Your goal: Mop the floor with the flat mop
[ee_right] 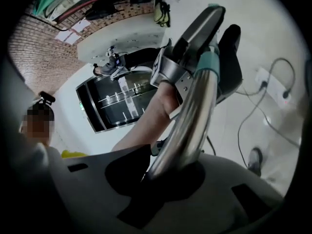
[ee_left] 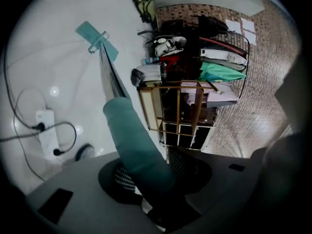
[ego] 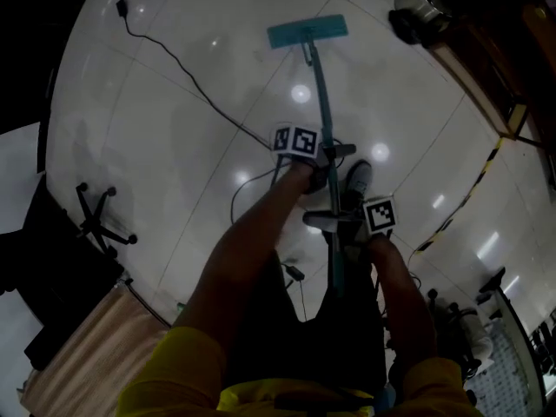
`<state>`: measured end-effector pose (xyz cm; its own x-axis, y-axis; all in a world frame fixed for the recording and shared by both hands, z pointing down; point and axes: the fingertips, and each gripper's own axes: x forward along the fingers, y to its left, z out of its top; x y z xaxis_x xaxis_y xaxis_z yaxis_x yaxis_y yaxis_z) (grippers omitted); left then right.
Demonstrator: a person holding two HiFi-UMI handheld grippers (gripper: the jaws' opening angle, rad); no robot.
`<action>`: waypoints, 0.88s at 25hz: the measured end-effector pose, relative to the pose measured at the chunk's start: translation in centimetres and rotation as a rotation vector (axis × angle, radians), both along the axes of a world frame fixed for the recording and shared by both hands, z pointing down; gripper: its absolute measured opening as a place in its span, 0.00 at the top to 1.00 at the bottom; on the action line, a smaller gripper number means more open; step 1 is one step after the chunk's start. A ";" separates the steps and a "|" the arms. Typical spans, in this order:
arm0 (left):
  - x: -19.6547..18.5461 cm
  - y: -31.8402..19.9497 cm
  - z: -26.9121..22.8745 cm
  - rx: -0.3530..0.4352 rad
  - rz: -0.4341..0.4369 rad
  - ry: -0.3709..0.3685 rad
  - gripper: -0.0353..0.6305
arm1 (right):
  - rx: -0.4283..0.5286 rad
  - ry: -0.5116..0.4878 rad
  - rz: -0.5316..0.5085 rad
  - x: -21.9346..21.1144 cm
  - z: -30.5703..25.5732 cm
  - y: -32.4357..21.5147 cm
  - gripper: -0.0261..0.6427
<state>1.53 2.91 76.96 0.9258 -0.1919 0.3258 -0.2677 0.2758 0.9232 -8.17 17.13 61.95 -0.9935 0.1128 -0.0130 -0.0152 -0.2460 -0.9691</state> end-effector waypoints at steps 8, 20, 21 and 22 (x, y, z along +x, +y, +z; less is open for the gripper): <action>-2.1 -7.5 2.6 0.036 0.016 -0.037 0.70 | -0.021 -0.062 -0.003 -2.6 1.5 -6.2 0.87; 4.1 20.4 -9.6 -0.143 -0.076 0.023 0.68 | -0.253 0.063 -0.184 4.2 -12.7 18.8 0.85; 4.3 21.5 -10.2 -0.153 -0.075 0.021 0.67 | -0.253 0.057 -0.191 4.2 -13.6 19.4 0.85; 4.3 22.0 -10.4 -0.158 -0.075 0.020 0.67 | -0.249 0.056 -0.196 4.3 -13.9 19.7 0.85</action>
